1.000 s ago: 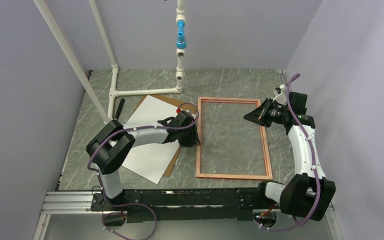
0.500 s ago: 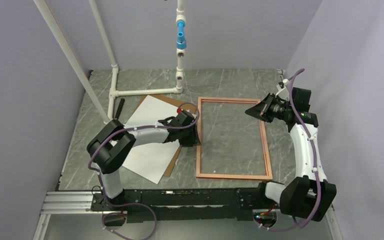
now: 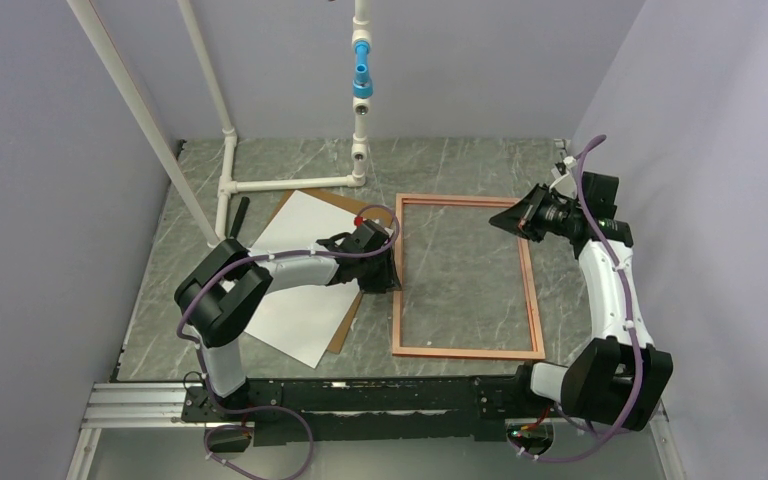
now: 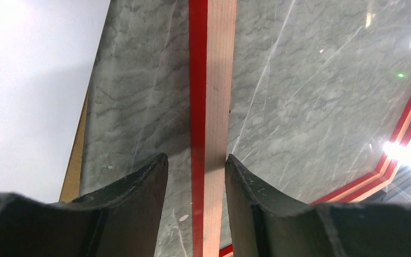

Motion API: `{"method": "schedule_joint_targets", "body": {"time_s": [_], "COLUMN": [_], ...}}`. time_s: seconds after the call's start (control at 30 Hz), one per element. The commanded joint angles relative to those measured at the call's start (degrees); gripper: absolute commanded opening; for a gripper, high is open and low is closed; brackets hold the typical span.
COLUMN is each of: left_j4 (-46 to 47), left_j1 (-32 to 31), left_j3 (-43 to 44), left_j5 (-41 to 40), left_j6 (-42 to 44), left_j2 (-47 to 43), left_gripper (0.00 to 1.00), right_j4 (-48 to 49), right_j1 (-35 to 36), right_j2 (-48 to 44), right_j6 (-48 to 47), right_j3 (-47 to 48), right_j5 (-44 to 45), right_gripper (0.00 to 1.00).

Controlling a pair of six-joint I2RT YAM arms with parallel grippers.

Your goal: Put the photo into the frame

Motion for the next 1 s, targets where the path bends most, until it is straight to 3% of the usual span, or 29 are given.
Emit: {"method": "schedule_joint_targets", "body": {"time_s": [0.0,0.97], "left_j4": [-3.69,-4.21], "left_j1": [-0.49,-0.51], "left_j3": [-0.24,-0.05], "left_j5": [-1.69,-1.81], "left_j6": [1.62,1.80], "left_j2": [3.00,3.44], "left_gripper": [0.49,0.49], "right_j4": [4.43,5.54], "right_j1": [-0.15,1.16], "right_j2": [0.57,0.14], "right_j6": [1.12,2.58], "right_j3": [1.11,-2.17], "right_j5": [-1.81,-0.42], "right_gripper": [0.00,0.00]}}
